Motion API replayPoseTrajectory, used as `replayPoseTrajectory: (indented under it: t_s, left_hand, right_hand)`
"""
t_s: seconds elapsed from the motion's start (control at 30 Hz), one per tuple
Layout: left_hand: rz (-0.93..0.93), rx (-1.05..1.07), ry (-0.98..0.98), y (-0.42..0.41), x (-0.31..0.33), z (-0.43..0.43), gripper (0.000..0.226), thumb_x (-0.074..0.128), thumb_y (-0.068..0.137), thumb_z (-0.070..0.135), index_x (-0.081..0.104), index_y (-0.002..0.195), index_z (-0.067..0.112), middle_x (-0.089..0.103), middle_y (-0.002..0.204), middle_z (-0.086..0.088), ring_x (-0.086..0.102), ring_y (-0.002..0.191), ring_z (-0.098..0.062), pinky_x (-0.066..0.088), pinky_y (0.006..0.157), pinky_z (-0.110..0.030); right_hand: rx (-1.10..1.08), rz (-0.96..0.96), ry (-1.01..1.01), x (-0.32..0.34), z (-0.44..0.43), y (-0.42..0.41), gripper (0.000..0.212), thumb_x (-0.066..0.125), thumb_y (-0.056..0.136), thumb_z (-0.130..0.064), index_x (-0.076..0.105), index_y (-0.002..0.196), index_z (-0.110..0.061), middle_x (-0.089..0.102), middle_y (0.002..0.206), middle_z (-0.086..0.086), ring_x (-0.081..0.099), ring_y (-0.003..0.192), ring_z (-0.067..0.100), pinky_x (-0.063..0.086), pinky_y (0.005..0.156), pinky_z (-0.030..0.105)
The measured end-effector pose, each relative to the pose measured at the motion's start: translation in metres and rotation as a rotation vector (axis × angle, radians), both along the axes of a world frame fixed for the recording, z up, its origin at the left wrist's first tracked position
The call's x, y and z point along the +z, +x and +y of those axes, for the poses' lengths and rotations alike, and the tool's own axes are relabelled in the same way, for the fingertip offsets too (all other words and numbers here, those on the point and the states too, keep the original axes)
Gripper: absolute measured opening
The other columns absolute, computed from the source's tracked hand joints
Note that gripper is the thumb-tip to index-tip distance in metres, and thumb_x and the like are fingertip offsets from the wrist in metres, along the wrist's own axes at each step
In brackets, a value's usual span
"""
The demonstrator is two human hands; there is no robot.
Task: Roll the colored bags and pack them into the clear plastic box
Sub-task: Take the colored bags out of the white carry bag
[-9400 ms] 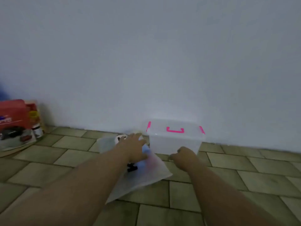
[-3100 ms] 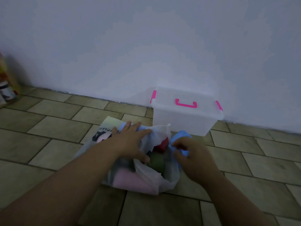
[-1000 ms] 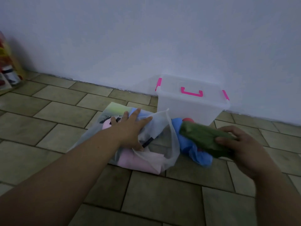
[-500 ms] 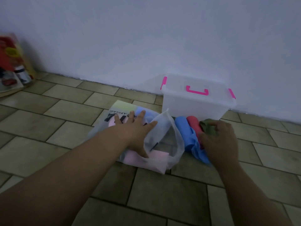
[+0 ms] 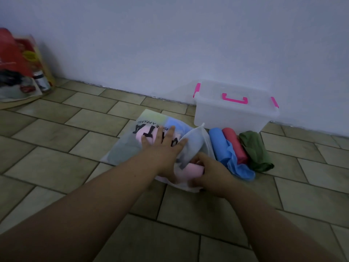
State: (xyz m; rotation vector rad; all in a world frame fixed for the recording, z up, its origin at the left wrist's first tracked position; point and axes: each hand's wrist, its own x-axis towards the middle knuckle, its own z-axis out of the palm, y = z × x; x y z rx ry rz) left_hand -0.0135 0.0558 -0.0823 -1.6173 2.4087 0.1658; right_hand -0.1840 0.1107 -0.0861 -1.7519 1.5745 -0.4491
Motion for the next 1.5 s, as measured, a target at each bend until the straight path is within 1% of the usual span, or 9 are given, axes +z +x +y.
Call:
replayPoseTrajectory:
  t_s: [0.17, 0.47, 0.6, 0.77, 0.9, 1.0, 1.27, 1.4, 1.5]
  left_hand:
    - [0.022, -0.031, -0.034, 0.008, -0.005, -0.004, 0.132, 0.075, 0.055, 0.064, -0.023, 0.140, 0.042, -0.035, 0.150, -0.004, -0.030, 0.137, -0.039, 0.004, 0.100, -0.075]
    - [0.038, -0.009, -0.067, 0.007, -0.017, -0.005, 0.135, 0.075, 0.053, 0.065, -0.029, 0.136, 0.044, -0.040, 0.147, 0.001, -0.034, 0.135, -0.037, -0.001, 0.101, -0.074]
    - [0.030, 0.001, -0.049, 0.004, -0.017, -0.006, 0.136, 0.077, 0.054, 0.064, -0.030, 0.135, 0.044, -0.043, 0.144, 0.001, -0.035, 0.134, -0.039, -0.003, 0.100, -0.075]
    - [0.058, -0.013, -0.026, 0.005, -0.015, -0.006, 0.132, 0.071, 0.055, 0.071, -0.031, 0.134, 0.047, -0.039, 0.148, 0.001, -0.033, 0.136, -0.037, -0.004, 0.101, -0.073]
    - [0.372, 0.036, -0.003, 0.015, 0.005, -0.016, 0.111, 0.032, 0.042, 0.101, -0.029, 0.128, 0.063, -0.021, 0.157, 0.010, -0.013, 0.145, -0.026, 0.000, 0.103, -0.071]
    - [0.451, 0.227, -0.154, 0.015, 0.018, -0.043, 0.100, 0.008, 0.055, 0.096, -0.009, 0.143, 0.051, -0.006, 0.159, 0.013, -0.001, 0.146, -0.023, 0.002, 0.104, -0.070]
    - [0.246, 0.137, -0.136, -0.023, -0.008, -0.037, 0.080, 0.010, 0.077, 0.083, 0.006, 0.147, 0.044, -0.010, 0.160, 0.005, -0.005, 0.145, -0.033, -0.007, 0.104, -0.069]
    - [0.367, 0.488, -0.347, 0.016, 0.000, -0.058, 0.064, 0.019, 0.087, 0.068, 0.028, 0.143, 0.037, 0.023, 0.155, 0.000, 0.024, 0.141, -0.025, 0.010, 0.106, -0.064]
    - [0.430, 0.739, -0.165, 0.051, -0.002, -0.073, 0.060, 0.031, 0.086, 0.060, 0.039, 0.137, 0.029, 0.042, 0.142, -0.011, 0.042, 0.125, -0.034, 0.030, 0.099, -0.052]
  right_hand:
    - [-0.197, -0.286, -0.138, 0.008, 0.011, -0.033, 0.036, 0.075, 0.071, -0.009, 0.058, 0.087, -0.037, 0.061, 0.093, -0.009, 0.058, 0.084, 0.010, 0.050, 0.063, 0.021]
    - [-0.630, -0.717, -0.350, 0.032, 0.016, -0.116, 0.037, 0.063, 0.073, 0.004, 0.063, 0.076, -0.033, 0.063, 0.089, 0.007, 0.058, 0.082, 0.028, 0.051, 0.065, 0.038]
    - [-0.881, -0.242, -0.622, 0.027, -0.007, -0.123, 0.032, 0.070, 0.066, -0.016, 0.054, 0.087, -0.034, 0.059, 0.090, 0.003, 0.054, 0.070, 0.018, 0.042, 0.057, 0.024]
    - [-0.571, 0.315, -0.443, -0.008, -0.020, -0.094, 0.041, 0.070, 0.079, -0.019, 0.054, 0.117, -0.015, 0.048, 0.121, 0.014, 0.050, 0.090, 0.020, 0.044, 0.073, 0.030]
    - [-0.606, 0.323, -0.695, -0.005, -0.002, -0.068, 0.043, 0.063, 0.082, -0.038, 0.054, 0.117, -0.015, 0.055, 0.113, 0.013, 0.055, 0.095, 0.025, 0.049, 0.078, 0.037]
    - [-0.412, 0.267, -0.503, -0.013, 0.015, -0.030, 0.052, 0.040, 0.081, -0.064, 0.047, 0.122, -0.032, 0.053, 0.109, 0.000, 0.054, 0.088, 0.014, 0.049, 0.074, 0.032]
    - [-0.297, 0.550, -0.308, -0.059, 0.030, -0.030, 0.076, -0.001, 0.076, -0.080, 0.009, 0.145, -0.049, 0.038, 0.139, 0.000, 0.033, 0.130, 0.018, 0.032, 0.105, 0.040]
    - [-0.313, 0.531, -0.304, -0.061, 0.029, -0.028, 0.077, -0.003, 0.075, -0.081, 0.006, 0.145, -0.050, 0.036, 0.140, 0.000, 0.031, 0.132, 0.018, 0.031, 0.107, 0.042]
    - [-0.318, 0.546, -0.293, -0.061, 0.027, -0.028, 0.075, 0.000, 0.076, -0.081, 0.004, 0.144, -0.050, 0.034, 0.144, 0.002, 0.028, 0.135, 0.020, 0.030, 0.108, 0.044]
